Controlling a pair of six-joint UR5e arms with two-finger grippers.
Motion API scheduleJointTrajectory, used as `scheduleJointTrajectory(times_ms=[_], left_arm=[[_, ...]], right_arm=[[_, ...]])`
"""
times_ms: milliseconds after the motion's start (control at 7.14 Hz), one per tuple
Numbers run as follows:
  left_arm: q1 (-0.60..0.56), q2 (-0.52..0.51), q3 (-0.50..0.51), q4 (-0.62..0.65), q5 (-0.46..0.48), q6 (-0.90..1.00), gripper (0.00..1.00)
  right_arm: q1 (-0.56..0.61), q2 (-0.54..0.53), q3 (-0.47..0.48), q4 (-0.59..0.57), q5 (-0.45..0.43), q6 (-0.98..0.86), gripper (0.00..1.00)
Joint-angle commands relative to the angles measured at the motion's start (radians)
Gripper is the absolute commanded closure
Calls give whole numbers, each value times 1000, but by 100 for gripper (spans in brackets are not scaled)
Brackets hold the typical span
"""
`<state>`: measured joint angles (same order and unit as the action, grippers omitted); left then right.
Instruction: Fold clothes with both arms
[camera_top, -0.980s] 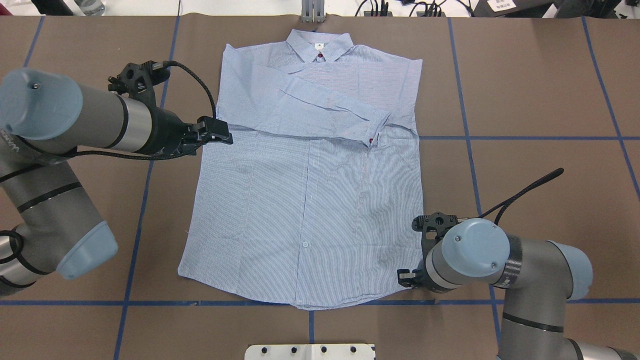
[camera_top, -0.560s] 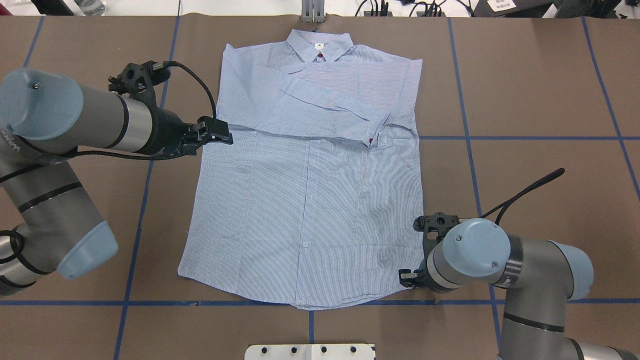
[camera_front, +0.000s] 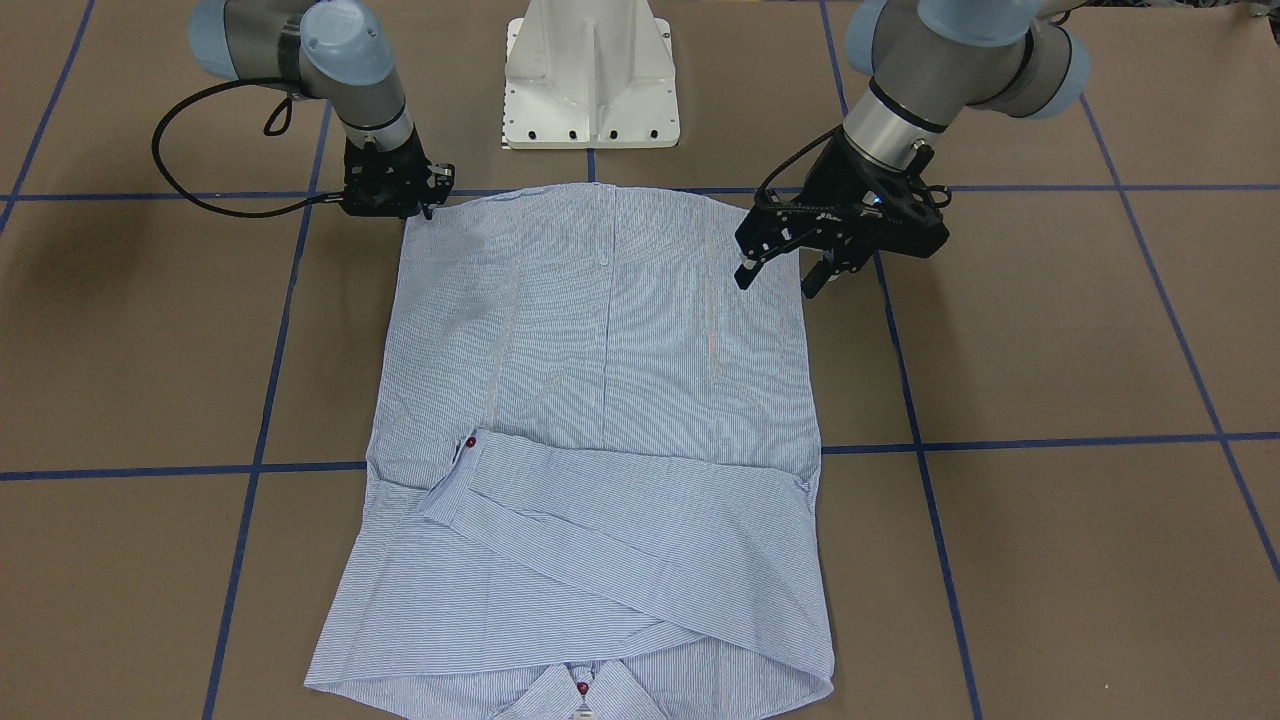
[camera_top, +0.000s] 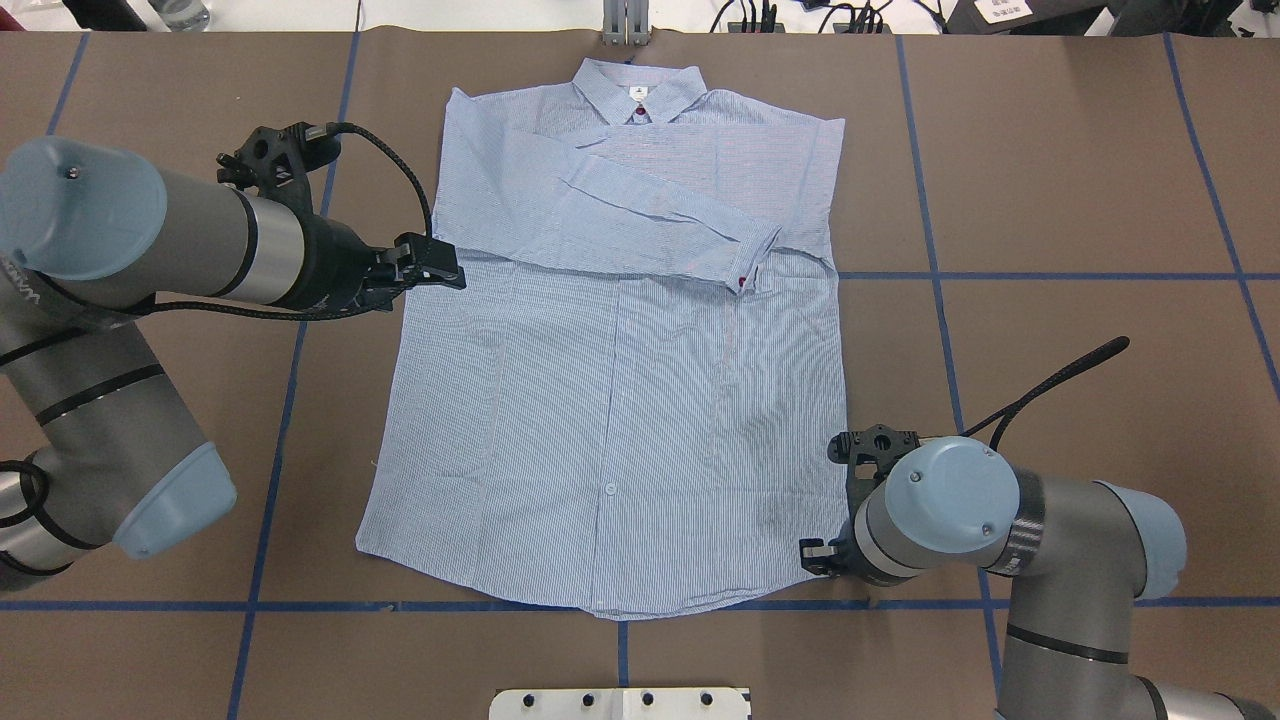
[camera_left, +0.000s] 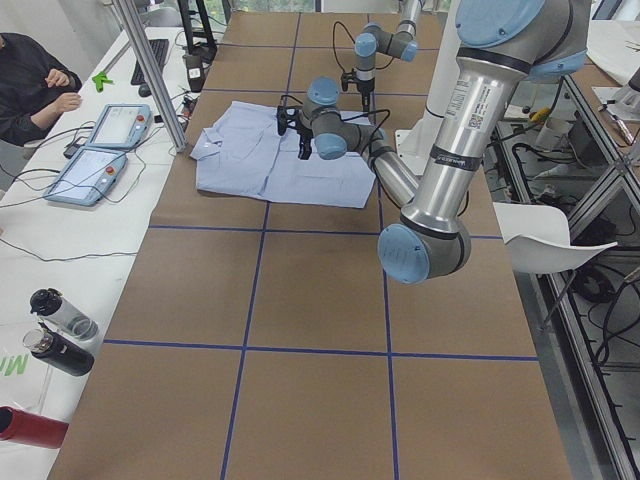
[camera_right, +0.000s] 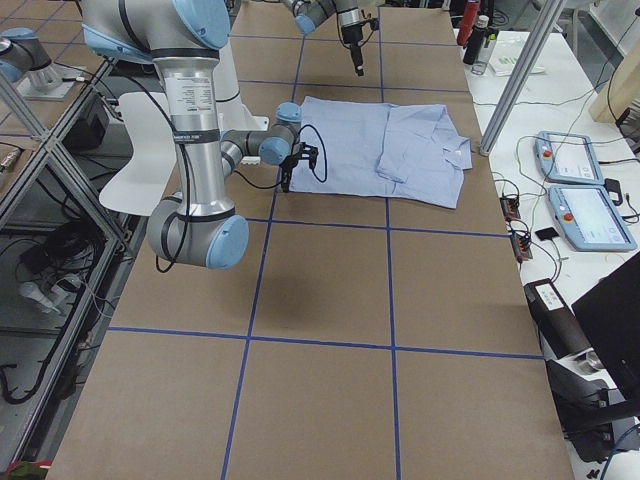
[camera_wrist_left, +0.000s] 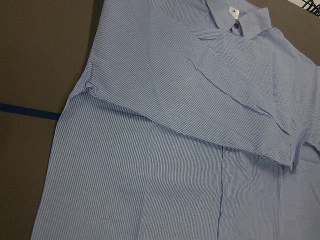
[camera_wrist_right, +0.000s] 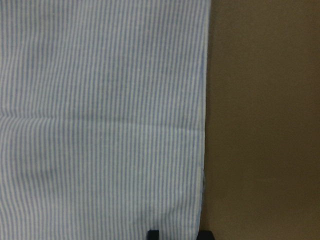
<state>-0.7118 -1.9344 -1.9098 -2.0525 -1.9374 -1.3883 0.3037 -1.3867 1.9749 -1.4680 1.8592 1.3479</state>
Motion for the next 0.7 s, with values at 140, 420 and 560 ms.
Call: scheduleJointTrajectory(times_ms=[140, 420, 560], left_arm=[[0, 0, 2, 0, 0, 0, 9], [0, 2, 3, 0, 0, 0, 10], [-2, 3, 3, 0, 0, 0, 10]], right_arm=[[0, 3, 1, -2, -2, 3, 100], [14, 8, 7, -2, 2, 10, 100], [23, 9, 16, -2, 9, 11, 100]])
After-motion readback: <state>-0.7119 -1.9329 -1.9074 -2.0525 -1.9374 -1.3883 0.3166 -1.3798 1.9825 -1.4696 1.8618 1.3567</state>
